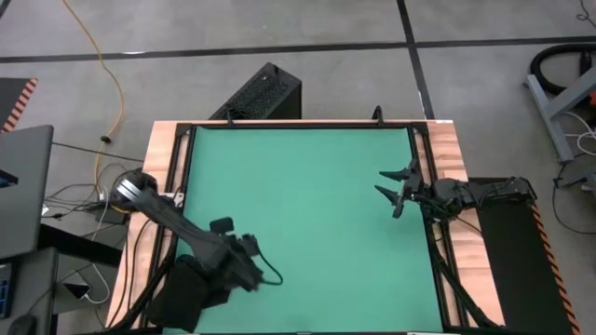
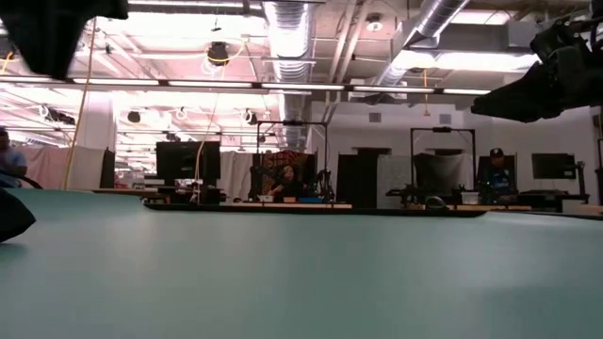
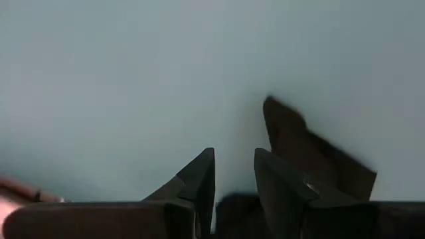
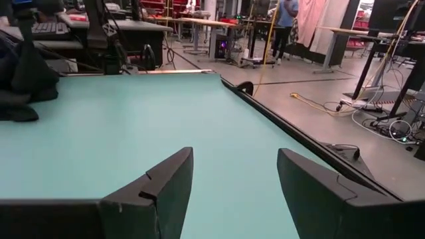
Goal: Roll towel into tight, uniform cylinder
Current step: Roll the black towel
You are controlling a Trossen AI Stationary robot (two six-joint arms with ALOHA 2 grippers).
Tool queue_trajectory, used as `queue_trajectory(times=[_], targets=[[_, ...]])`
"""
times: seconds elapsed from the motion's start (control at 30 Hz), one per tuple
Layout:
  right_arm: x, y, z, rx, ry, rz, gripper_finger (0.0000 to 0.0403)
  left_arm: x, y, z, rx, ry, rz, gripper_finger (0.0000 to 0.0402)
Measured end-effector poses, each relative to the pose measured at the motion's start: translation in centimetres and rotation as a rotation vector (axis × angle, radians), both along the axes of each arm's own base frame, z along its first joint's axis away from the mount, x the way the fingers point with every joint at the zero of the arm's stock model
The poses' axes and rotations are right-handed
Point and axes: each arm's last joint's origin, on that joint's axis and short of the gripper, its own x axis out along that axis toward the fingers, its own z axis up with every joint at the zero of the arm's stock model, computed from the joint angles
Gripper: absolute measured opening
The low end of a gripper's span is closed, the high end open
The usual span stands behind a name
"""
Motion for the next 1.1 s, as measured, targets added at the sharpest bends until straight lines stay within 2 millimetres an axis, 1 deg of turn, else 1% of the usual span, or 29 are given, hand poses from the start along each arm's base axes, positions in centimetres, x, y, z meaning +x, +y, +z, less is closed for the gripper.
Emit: queue_trajectory(times=[0.1,0.2,0.37,0.5,0.6,0.93,1.1], targets=[[0.0,0.0,0.0,0.0,0.0,0.0,0.0244,-0.1,-1.1,-1.1,0.009,0.132,0.037,0.01],[0.0,0.0,0.0,-0.002,0.001,0.0,0.0244,-0.3,-1.9,-1.9,-0.046,0.23,0.058,0.0115],[0.0,0.0,-0.1,-0.005,0.015,0.0,0.0244,-0.1,-3.2,-2.2,-0.172,0.217,0.062,0.0158],[0.0,0.0,-0.3,-0.008,0.038,0.0,0.0244,0.1,-3.4,-2.4,-0.17,0.197,0.056,0.0196],[-0.1,0.0,-0.4,-0.009,0.048,0.0,0.0244,0.0,-3.6,-2.9,-0.151,0.206,0.044,0.0213],[-0.1,0.0,-0.5,0.008,0.046,-0.001,0.0244,-0.7,-4.3,-3.7,-0.085,0.262,0.039,0.0217],[-0.1,0.0,-0.5,0.017,0.045,-0.002,0.0244,-1.1,-5.0,-5.3,-0.077,0.335,0.024,0.0217]])
